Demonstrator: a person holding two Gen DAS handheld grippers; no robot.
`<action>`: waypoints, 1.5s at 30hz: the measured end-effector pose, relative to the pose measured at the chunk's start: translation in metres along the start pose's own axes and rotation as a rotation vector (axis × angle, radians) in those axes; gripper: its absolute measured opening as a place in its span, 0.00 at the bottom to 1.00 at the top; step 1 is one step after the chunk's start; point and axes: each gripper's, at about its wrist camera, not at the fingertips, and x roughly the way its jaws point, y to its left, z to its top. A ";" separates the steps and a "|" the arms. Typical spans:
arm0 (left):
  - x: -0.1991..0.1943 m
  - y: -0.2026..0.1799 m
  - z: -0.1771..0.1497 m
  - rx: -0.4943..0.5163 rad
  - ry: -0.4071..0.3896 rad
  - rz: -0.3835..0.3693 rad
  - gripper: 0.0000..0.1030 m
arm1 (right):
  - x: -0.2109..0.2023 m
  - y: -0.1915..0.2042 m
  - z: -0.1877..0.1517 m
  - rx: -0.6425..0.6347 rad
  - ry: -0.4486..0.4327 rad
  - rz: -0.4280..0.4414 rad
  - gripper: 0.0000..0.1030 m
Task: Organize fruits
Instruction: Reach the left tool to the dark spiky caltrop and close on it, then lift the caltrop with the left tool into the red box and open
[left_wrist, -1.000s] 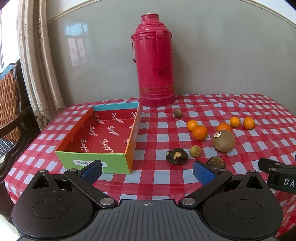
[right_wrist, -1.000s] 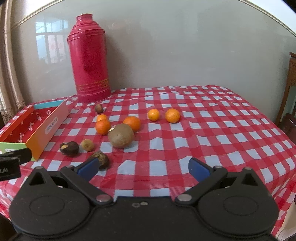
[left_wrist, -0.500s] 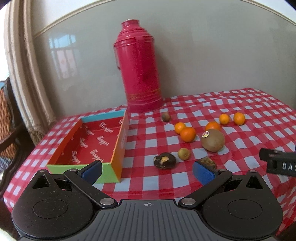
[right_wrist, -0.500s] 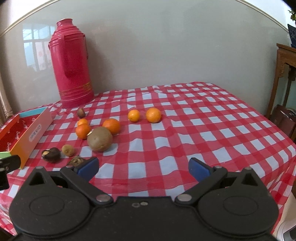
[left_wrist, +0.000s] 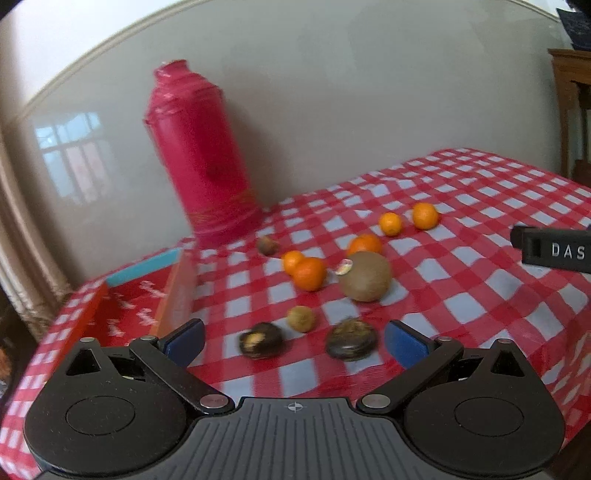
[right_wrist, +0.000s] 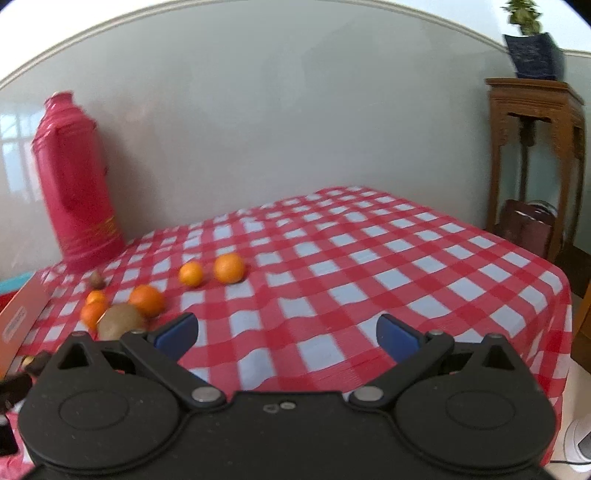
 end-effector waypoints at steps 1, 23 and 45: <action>0.003 -0.002 0.000 -0.005 0.005 -0.010 1.00 | 0.000 -0.003 0.000 0.011 -0.012 -0.004 0.95; 0.073 -0.027 -0.006 -0.106 0.141 -0.107 0.47 | 0.010 -0.026 -0.004 0.102 -0.037 -0.007 0.95; 0.052 -0.008 0.007 -0.156 0.065 -0.103 0.42 | 0.009 -0.021 -0.005 0.077 -0.047 -0.017 0.95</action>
